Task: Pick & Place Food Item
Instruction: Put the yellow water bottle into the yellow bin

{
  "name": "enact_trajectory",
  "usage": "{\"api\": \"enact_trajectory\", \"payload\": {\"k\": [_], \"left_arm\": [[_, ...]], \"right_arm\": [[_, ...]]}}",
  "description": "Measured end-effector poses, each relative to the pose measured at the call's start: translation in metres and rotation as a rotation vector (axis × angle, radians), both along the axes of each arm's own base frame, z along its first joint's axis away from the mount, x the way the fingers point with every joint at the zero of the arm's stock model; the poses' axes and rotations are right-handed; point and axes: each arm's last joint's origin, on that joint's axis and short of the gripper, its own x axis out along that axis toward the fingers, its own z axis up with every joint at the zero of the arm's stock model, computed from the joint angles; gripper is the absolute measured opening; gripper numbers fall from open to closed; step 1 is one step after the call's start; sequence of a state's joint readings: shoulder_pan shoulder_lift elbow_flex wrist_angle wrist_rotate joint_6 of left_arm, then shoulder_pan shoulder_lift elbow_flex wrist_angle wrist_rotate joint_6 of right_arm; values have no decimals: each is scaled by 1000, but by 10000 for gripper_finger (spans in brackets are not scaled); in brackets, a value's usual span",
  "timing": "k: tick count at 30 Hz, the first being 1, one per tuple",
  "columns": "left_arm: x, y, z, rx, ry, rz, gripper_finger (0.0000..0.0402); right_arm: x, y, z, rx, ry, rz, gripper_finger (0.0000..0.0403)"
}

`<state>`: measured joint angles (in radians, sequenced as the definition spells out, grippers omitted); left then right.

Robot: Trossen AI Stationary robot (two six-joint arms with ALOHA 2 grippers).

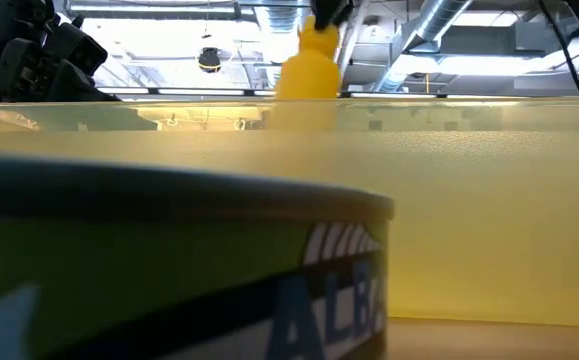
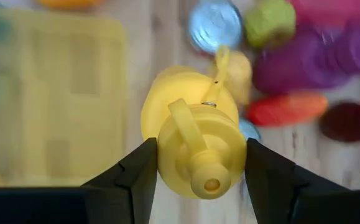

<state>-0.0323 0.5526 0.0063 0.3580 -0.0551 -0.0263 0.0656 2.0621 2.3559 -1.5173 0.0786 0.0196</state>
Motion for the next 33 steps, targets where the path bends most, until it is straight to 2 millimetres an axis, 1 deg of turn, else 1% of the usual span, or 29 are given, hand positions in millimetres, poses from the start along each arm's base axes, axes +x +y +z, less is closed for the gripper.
{"api": "enact_trajectory", "payload": {"k": [6,17,21,25,27,33], "left_arm": [[0,0,0,1,0,0,245],[0,0,0,2,2,0,245],[0,0,0,2,2,-1,245],[0,0,0,0,2,0,245],[0,0,0,0,2,0,245],[0,0,0,0,2,0,245]], "right_arm": [[-4,26,10,48,-66,62,188],[-14,70,10,104,-53,93,188],[-18,80,10,121,-38,77,188],[-22,87,4,142,37,53,188],[-24,89,1,141,66,34,188],[-24,91,-3,141,80,16,188]]}}
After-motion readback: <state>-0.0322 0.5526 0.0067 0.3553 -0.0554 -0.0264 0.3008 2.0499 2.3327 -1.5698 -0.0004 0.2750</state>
